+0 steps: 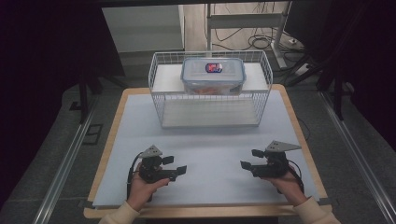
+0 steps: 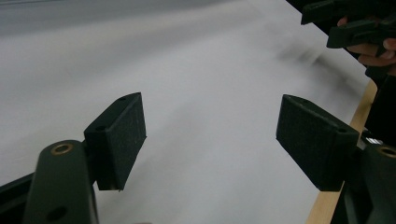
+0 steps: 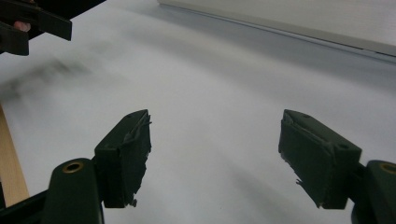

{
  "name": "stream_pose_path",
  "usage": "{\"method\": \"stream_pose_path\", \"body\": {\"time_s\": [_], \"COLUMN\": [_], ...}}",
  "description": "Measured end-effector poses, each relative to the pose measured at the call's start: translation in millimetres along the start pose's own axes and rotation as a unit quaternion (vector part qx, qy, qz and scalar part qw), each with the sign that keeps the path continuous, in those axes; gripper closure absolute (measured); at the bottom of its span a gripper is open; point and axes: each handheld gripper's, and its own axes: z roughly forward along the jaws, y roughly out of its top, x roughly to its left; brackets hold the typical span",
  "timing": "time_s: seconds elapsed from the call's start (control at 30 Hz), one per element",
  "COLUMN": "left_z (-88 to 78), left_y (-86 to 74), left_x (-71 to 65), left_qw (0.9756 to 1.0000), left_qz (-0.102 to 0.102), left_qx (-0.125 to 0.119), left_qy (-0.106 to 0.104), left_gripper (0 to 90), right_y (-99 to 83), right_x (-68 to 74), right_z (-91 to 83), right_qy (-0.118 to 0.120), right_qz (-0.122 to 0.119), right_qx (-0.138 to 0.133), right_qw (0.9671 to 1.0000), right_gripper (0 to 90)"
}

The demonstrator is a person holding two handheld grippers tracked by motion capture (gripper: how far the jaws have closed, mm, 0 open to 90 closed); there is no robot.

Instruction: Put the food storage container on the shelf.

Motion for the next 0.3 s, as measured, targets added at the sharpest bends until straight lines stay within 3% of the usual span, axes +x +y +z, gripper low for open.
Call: {"method": "stream_pose_path", "body": {"time_s": [0.3], "left_z": [2.5], "left_y": [-3.4], "left_x": [6.0], "left_qw": [0.9999], "left_qz": [-0.008], "left_qx": [0.005], "left_qy": [0.013], "left_gripper": [23.8], "right_y": [-1.1], "right_x": [-0.8], "right_z": [-0.4], "right_qy": [-0.006], "right_qz": [-0.005], "right_qx": [0.003], "right_qw": [1.0000], "right_gripper": [22.6]}}
